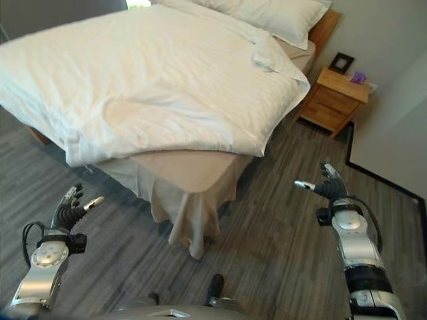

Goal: Making the bed.

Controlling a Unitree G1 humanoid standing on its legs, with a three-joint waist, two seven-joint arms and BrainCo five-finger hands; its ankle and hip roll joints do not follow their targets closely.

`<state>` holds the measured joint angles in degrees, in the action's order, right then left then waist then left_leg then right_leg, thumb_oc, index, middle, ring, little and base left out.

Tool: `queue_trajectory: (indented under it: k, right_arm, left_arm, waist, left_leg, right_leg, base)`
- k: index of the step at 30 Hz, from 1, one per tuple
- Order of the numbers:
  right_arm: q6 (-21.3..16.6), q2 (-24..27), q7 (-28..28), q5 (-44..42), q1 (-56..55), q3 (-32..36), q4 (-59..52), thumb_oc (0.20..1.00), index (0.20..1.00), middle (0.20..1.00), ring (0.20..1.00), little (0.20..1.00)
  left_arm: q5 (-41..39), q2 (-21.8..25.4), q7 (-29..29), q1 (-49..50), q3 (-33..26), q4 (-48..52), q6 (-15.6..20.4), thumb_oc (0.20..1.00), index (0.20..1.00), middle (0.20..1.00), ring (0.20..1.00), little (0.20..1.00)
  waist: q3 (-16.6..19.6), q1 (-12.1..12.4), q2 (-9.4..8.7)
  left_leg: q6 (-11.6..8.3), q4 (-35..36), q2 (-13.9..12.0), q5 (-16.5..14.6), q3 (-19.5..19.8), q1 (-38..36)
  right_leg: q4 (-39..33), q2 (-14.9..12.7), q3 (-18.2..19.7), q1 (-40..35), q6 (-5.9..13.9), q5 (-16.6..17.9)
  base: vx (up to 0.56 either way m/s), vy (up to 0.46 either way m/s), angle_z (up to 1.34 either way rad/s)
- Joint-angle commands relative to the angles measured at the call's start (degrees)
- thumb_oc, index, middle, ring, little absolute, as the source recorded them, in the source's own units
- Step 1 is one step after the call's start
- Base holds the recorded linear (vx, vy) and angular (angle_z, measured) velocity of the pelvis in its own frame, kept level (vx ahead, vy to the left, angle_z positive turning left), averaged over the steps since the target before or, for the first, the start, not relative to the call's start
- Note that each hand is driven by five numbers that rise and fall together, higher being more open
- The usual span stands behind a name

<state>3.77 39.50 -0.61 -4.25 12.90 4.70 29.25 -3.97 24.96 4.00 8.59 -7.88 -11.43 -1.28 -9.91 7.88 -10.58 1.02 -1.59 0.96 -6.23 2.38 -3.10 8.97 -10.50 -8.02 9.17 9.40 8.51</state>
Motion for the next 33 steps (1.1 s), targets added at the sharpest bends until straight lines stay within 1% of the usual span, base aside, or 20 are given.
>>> queue_trajectory:
  k: [1, 2, 3, 4, 5, 6, 7, 8, 9, 11, 12, 13, 15, 19, 20, 24, 26, 27, 30, 33]
  right_arm:
    - [0.0, 9.3, 0.0, 4.0, 8.8, -4.7, 3.3, 1.0, 1.0, 1.0, 1.0, 1.0]
    - [-0.1, 10.7, 0.2, 4.2, 10.8, -6.1, 5.2, 1.0, 1.0, 1.0, 1.0, 1.0]
    - [-0.2, 10.8, 0.2, 4.1, 11.2, -6.5, 5.5, 1.0, 1.0, 1.0, 1.0, 1.0]
    - [-0.4, 13.1, 1.1, 5.1, 13.2, -8.7, 7.1, 1.0, 1.0, 1.0, 1.0, 1.0]
    - [-0.7, 15.6, 2.2, 7.1, 15.4, -11.3, 8.2, 1.0, 1.0, 1.0, 1.0, 1.0]
    - [-0.2, 19.0, 2.8, 9.9, 16.0, -12.1, 9.4, 1.0, 1.0, 1.0, 1.0, 1.0]
    - [-0.2, 19.0, 2.8, 9.9, 16.1, -12.1, 9.4, 1.0, 1.0, 1.0, 1.0, 1.0]
    - [-0.5, 20.4, 2.9, 10.4, 21.8, -15.9, 14.5, 1.0, 1.0, 1.0, 1.0, 1.0]
    - [-0.7, 22.6, 2.5, 11.1, 27.7, -20.5, 18.4, 1.0, 1.0, 1.0, 1.0, 1.0]
    - [-1.0, 24.0, 1.9, 11.7, 34.2, -24.6, 24.0, 1.0, 1.0, 1.0, 1.0, 1.0]
    - [-1.1, 24.0, 1.8, 11.6, 35.1, -25.4, 24.5, 1.0, 1.0, 1.0, 1.0, 1.0]
    - [-1.6, 25.6, 1.5, 13.8, 43.1, -31.9, 28.3, 1.0, 1.0, 1.0, 1.0, 1.0]
    - [-1.8, 25.7, 0.8, 14.5, 48.9, -35.7, 31.1, 1.0, 1.0, 1.0, 1.0, 1.0]
    - [-1.6, 25.6, 0.4, 16.5, 57.5, -42.4, 34.7, 1.0, 1.0, 1.0, 1.0, 1.0]
    - [-1.4, 23.9, -0.1, 16.5, 64.7, -47.0, 36.9, 1.0, 1.0, 1.0, 1.0, 1.0]
    - [-0.9, 21.4, -1.2, 15.8, 69.5, -49.5, 37.6, 1.0, 1.0, 1.0, 1.0, 1.0]
    - [-0.8, 20.1, -1.7, 15.3, 70.5, -49.6, 36.9, 1.0, 1.0, 1.0, 1.0, 1.0]
    - [-0.6, 18.0, -2.1, 14.1, 71.0, -49.4, 35.5, 1.0, 1.0, 1.0, 1.0, 1.0]
    - [-0.7, 15.1, -2.0, 12.3, 71.5, -49.4, 33.9, 1.0, 1.0, 1.0, 1.0, 1.0]
    - [-0.8, 14.2, -1.8, 11.4, 72.1, -49.8, 33.8, 1.0, 1.0, 1.0, 1.0, 1.0]
  left_arm:
    - [-1.8, 4.5, -1.0, -2.5, 2.2, 2.2, 2.9, 1.0, 1.0, 1.0, 1.0, 1.0]
    - [-1.8, 4.8, -1.1, -2.9, 2.8, 2.5, 3.2, 1.0, 1.0, 1.0, 1.0, 1.0]
    - [-1.8, 4.7, -1.1, -2.9, 2.7, 2.5, 3.2, 1.0, 1.0, 1.0, 1.0, 1.0]
    - [-2.0, 5.0, -1.3, -3.0, 3.3, 2.8, 3.5, 1.0, 1.0, 1.0, 1.0, 1.0]
    - [-2.1, 5.3, -1.5, -3.5, 3.9, 3.0, 3.7, 1.0, 1.0, 1.0, 1.0, 1.0]
    - [-1.1, 5.5, -1.9, -3.8, 5.3, 3.0, 3.7, 1.0, 1.0, 1.0, 1.0, 1.0]
    - [-1.0, 5.5, -1.9, -3.8, 5.3, 3.0, 3.7, 1.0, 1.0, 1.0, 1.0, 1.0]
    - [-2.4, 4.6, -2.2, -3.8, 6.5, 2.9, 4.1, 1.0, 1.0, 1.0, 1.0, 1.0]
    - [-3.6, 4.0, -2.2, -3.7, 7.0, 3.4, 4.4, 1.0, 1.0, 1.0, 1.0, 1.0]
    - [-5.3, 3.8, -2.8, -3.9, 8.9, 3.5, 4.8, 1.0, 1.0, 1.0, 1.0, 1.0]
    - [-5.3, 3.5, -2.8, -3.9, 8.8, 3.4, 4.9, 1.0, 1.0, 1.0, 1.0, 1.0]
    - [-5.7, 3.9, -3.5, -4.2, 11.1, 3.5, 5.1, 1.0, 1.0, 1.0, 1.0, 1.0]
    - [-6.7, 4.5, -4.0, -4.3, 12.6, 4.2, 5.1, 1.0, 1.0, 1.0, 1.0, 1.0]
    - [-7.5, 5.6, -4.7, -5.4, 14.9, 3.8, 5.1, 1.0, 1.0, 1.0, 1.0, 1.0]
    - [-8.2, 5.9, -4.8, -6.3, 16.8, 4.1, 5.2, 1.0, 1.0, 1.0, 1.0, 1.0]
    - [-8.7, 5.2, -4.7, -7.2, 18.2, 4.0, 4.9, 1.0, 1.0, 1.0, 1.0, 1.0]
    - [-8.7, 4.8, -4.4, -7.5, 18.7, 3.9, 4.8, 1.0, 1.0, 1.0, 1.0, 1.0]
    - [-8.8, 4.2, -4.1, -8.1, 19.3, 3.8, 4.6, 1.0, 1.0, 1.0, 1.0, 1.0]
    - [-8.7, 3.9, -3.9, -8.6, 20.1, 4.0, 4.4, 1.0, 1.0, 1.0, 1.0, 1.0]
    - [-8.9, 3.9, -3.8, -8.8, 20.2, 4.0, 4.4, 1.0, 1.0, 1.0, 1.0, 1.0]
  waist:
    - [-0.3, -0.1, 4.28]
    - [-0.3, -0.5, 4.33]
    - [-0.4, -0.7, 4.52]
    - [-0.6, -1.2, 4.56]
    - [-0.8, -1.9, 4.24]
    - [-0.7, -2.2, 3.14]
    - [-0.8, -2.5, 3.23]
    - [-0.1, -1.0, 1.92]
    - [0.1, -0.9, 1.82]
    - [0.3, 0.1, 1.43]
    - [0.3, -0.2, 1.61]
    - [0.1, 0.5, 1.42]
    - [-0.6, 1.3, 1.51]
    - [-1.7, 1.2, 2.03]
    - [-2.8, 1.0, 2.9]
    - [-3.3, 0.6, 3.88]
    - [-3.4, 0.4, 3.95]
    - [-3.6, 0.5, 3.96]
    - [-3.9, 0.6, 3.88]
    - [-4.0, 0.6, 3.88]
  left_leg:
    - [1.9, 6.5, 0.2, 10.0, 4.6, 0.7]
    - [1.78, 6.6, 0.3, 9.8, 5.7, 0.4]
    - [1.76, 6.6, 0.2, 9.7, 5.8, 0.3]
    - [1.59, 6.6, 0.5, 9.4, 7.4, 0.0]
    - [1.38, 6.6, 0.8, 9.0, 9.3, -0.4]
    - [1.13, 6.6, 1.4, 8.7, 12.4, -0.4]
    - [1.15, 6.6, 1.5, 8.7, 12.7, -0.6]
    - [0.56, 6.6, 1.5, 8.3, 13.1, 0.0]
    - [0.11, 6.6, 1.4, 8.6, 13.9, 0.6]
    - [-0.52, 6.6, 1.0, 9.0, 14.9, 1.6]
    - [-0.54, 6.6, 1.0, 9.0, 14.9, 1.7]
    - [-1.24, 6.6, 0.5, 9.6, 16.4, 2.8]
    - [-1.94, 6.6, 0.2, 10.4, 18.0, 4.3]
    - [-2.57, 6.6, 0.3, 11.4, 19.8, 6.8]
    - [-3.03, 6.6, 0.6, 12.5, 20.6, 9.7]
    - [-3.32, 6.6, 0.8, 13.2, 20.7, 12.1]
    - [-3.3, 6.6, 0.8, 13.3, 20.4, 12.6]
    - [-3.36, 6.6, 0.5, 13.3, 19.7, 12.7]
    - [-3.37, 6.6, 0.2, 13.1, 19.2, 12.6]
    - [-3.42, 6.6, 0.2, 13.1, 18.9, 12.7]
  right_leg:
    - [5.4, 5.7, 8.3, -1.8, -3.75, 0.7]
    - [2.4, 6.7, 9.9, -1.1, -4.12, 0.0]
    - [2.2, 6.8, 9.7, -1.4, -4.17, 0.0]
    - [-1.4, 7.6, 11.2, -0.4, -4.17, 0.3]
    - [-5.1, 8.4, 12.7, 0.0, -4.0, 0.7]
    - [-8.2, 9.0, 15.5, -2.3, -3.53, 0.5]
    - [-8.5, 8.9, 15.2, -2.8, -3.53, 0.5]
    - [-11.5, 8.4, 13.7, -4.4, -3.92, 1.3]
    - [-12.9, 8.5, 13.0, -5.3, -4.22, 1.8]
    - [-13.7, 8.6, 11.9, -5.7, -4.38, 1.6]
    - [-13.7, 8.6, 11.9, -5.6, -4.4, 1.6]
    - [-14.0, 9.0, 10.7, -5.6, -4.87, 1.3]
    - [-14.0, 9.1, 9.2, -4.9, -5.41, 1.1]
    - [-14.0, 9.2, 7.4, -3.3, -5.91, 1.0]
    - [-14.0, 9.2, 6.4, -1.0, -6.03, 1.3]
    - [-14.0, 9.1, 6.1, 1.2, -6.05, 1.7]
    - [-14.0, 9.2, 6.3, 1.9, -6.05, 1.8]
    - [-14.0, 9.5, 7.0, 2.3, -6.12, 2.1]
    - [-14.0, 9.8, 7.2, 2.5, -6.11, 1.8]
    - [-14.0, 10.0, 7.4, 2.5, -6.07, 1.7]
  base:
    - [0.14, 0.027, 0.57]
    - [0.11, 0.022, 0.59]
    - [0.14, -0.01, 0.59]
    - [0.15, -0.02, 0.61]
    - [0.23, -0.048, 0.56]
    - [0.16, -0.042, 0.68]
    - [0.17, -0.14, 0.96]
    - [0.11, -0.169, 1.48]
    - [0.12, -0.206, 1.13]
    - [0.04, -0.11, 0.47]
    - [0.05, -0.143, 0.49]
    - [0.02, -0.142, 0.57]
    - [0.0, -0.136, 0.38]
    - [-0.07, -0.078, 0.46]
    - [-0.12, -0.07, 0.4]
    - [-0.05, -0.03, 0.13]
    - [0.02, -0.005, 0.03]
    - [0.04, -0.019, -0.07]
    - [0.04, -0.014, -0.16]
    - [0.01, -0.024, -0.13]
